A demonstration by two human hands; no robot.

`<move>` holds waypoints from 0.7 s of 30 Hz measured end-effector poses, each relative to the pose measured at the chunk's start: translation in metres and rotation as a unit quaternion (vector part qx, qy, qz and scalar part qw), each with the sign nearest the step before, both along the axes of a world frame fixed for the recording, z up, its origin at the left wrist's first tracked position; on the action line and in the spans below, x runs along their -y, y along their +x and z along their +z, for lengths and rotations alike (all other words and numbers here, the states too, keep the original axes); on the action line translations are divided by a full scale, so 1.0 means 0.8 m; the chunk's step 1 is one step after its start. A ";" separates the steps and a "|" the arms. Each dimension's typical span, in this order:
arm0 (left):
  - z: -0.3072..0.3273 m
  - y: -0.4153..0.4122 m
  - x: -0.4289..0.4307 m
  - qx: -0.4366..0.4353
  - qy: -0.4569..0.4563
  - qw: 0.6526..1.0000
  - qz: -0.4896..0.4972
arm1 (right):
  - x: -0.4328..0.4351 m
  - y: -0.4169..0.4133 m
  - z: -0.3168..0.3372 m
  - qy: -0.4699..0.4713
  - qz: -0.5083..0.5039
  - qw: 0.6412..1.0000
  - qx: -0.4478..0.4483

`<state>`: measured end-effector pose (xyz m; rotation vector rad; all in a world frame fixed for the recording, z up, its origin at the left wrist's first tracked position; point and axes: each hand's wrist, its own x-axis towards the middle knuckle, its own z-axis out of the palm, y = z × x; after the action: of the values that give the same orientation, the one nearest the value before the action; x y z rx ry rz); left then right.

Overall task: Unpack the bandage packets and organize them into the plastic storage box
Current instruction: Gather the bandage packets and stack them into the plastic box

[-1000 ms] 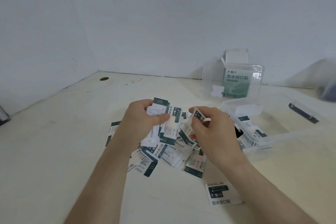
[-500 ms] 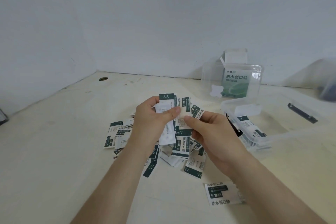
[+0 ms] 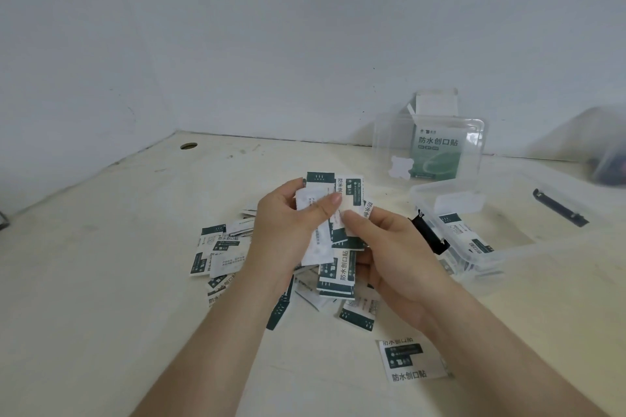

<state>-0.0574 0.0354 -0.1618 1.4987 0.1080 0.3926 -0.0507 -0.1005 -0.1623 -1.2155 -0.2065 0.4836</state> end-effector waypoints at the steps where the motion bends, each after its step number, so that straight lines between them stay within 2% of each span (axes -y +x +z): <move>1: 0.000 0.000 0.003 0.011 0.016 1.000 0.010 | 0.000 0.000 0.000 0.006 0.004 1.000 0.002; 8: -0.004 0.003 0.003 -0.007 0.088 0.995 0.041 | -0.002 -0.004 0.001 0.030 0.017 0.999 -0.001; 12: -0.006 0.004 0.009 -0.005 0.088 0.995 0.053 | -0.002 -0.006 0.002 0.039 0.026 0.999 0.001; 17: 0.001 0.000 -0.003 0.020 0.081 0.990 0.117 | -0.001 -0.002 0.003 0.019 -0.005 1.000 -0.020; 19: 0.006 -0.004 -0.006 0.054 0.086 0.984 0.148 | -0.001 -0.002 0.004 0.006 -0.013 0.999 -0.032; 21: 0.015 -0.010 -0.008 0.125 0.072 0.972 0.183 | 0.000 -0.002 0.005 -0.013 -0.009 0.999 -0.044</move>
<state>-0.0656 0.0414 -0.1496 1.5596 0.1591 0.8998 -0.0525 -0.1006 -0.1583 -1.2180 -0.1140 0.5237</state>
